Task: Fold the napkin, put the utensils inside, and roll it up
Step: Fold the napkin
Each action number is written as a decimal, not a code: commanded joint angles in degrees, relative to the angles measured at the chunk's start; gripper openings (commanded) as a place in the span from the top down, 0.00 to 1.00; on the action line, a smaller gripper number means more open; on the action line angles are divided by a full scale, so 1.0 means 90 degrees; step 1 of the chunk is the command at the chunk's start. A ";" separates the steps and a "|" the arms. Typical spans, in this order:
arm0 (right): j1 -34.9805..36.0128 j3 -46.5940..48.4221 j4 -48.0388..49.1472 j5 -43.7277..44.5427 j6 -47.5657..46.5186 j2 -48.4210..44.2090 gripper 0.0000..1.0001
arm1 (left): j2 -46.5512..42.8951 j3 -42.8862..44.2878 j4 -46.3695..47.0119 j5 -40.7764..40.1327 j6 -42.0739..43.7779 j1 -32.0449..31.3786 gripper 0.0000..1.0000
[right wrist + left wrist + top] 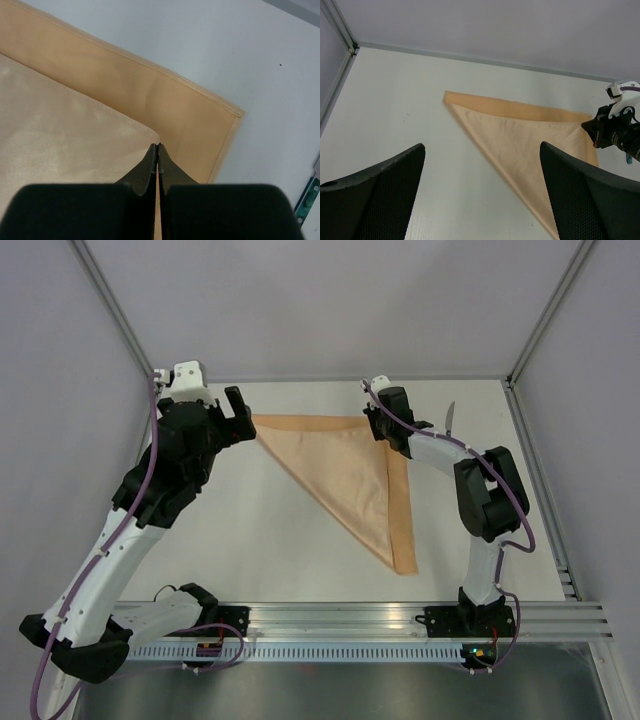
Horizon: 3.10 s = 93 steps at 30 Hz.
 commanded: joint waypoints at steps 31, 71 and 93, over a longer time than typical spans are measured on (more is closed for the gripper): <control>-0.0579 0.1082 0.0192 0.0213 -0.0254 0.0797 1.00 | 0.0258 -0.0216 0.0428 0.0156 0.0052 0.0090 0.00; -0.1028 0.1434 -0.0003 0.0243 -0.0215 0.1139 1.00 | 0.0405 -0.0196 0.0448 0.0361 0.0081 0.0168 0.00; -0.1291 0.1727 -0.0773 0.0643 0.0117 0.1111 0.43 | 0.0239 -0.0538 0.0545 0.0430 0.0013 0.0187 0.00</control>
